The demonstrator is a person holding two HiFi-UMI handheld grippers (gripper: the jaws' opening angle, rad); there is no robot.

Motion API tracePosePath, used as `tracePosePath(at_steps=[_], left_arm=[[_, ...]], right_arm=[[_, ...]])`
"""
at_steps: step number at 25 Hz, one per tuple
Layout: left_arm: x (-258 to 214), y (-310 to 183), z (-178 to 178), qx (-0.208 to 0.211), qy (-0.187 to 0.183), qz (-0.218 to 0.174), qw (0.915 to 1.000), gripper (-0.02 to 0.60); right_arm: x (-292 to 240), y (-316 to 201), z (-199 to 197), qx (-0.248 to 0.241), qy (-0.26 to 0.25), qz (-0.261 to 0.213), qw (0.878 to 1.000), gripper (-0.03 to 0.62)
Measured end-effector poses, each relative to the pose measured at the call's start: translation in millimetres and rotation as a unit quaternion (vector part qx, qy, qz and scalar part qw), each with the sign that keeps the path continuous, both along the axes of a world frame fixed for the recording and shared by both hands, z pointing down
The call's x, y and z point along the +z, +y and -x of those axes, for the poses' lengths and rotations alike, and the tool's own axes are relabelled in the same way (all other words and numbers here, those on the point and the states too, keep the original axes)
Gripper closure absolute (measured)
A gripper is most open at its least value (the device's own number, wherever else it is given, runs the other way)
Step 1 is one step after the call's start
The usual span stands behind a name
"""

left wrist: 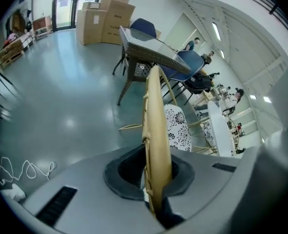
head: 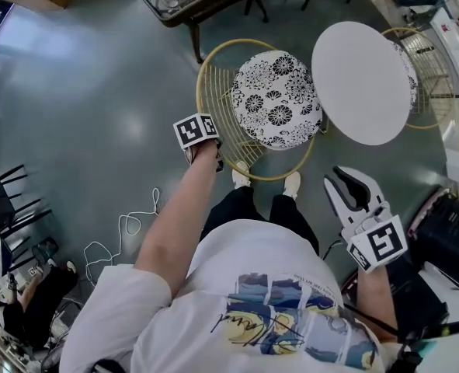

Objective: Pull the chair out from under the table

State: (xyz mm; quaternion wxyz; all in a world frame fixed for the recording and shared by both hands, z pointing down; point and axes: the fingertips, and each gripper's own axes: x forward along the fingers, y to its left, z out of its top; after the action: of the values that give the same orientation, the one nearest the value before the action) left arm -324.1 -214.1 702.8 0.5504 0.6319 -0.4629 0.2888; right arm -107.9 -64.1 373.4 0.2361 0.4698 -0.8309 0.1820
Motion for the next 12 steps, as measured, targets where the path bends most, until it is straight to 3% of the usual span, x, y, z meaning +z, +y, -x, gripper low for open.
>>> tracePosePath(at_steps=[6,10,12], left_arm=[[-1,-3,-5,-0.045,-0.002,0.005,0.999,0.572],[9,-9,-79,-0.048,-0.014,0.001,0.9987,0.575],[8,-8,-95,-0.053,-0.021,-0.002,0.9984,0.575]], right_arm=[[4,1,-34,-0.004,-0.001,0.004,1.0,0.505],[21,-7,-129,-0.017,-0.012,0.003,1.0,0.505],[25,-8,-157,-0.026,-0.018,0.005,1.0,0.505]])
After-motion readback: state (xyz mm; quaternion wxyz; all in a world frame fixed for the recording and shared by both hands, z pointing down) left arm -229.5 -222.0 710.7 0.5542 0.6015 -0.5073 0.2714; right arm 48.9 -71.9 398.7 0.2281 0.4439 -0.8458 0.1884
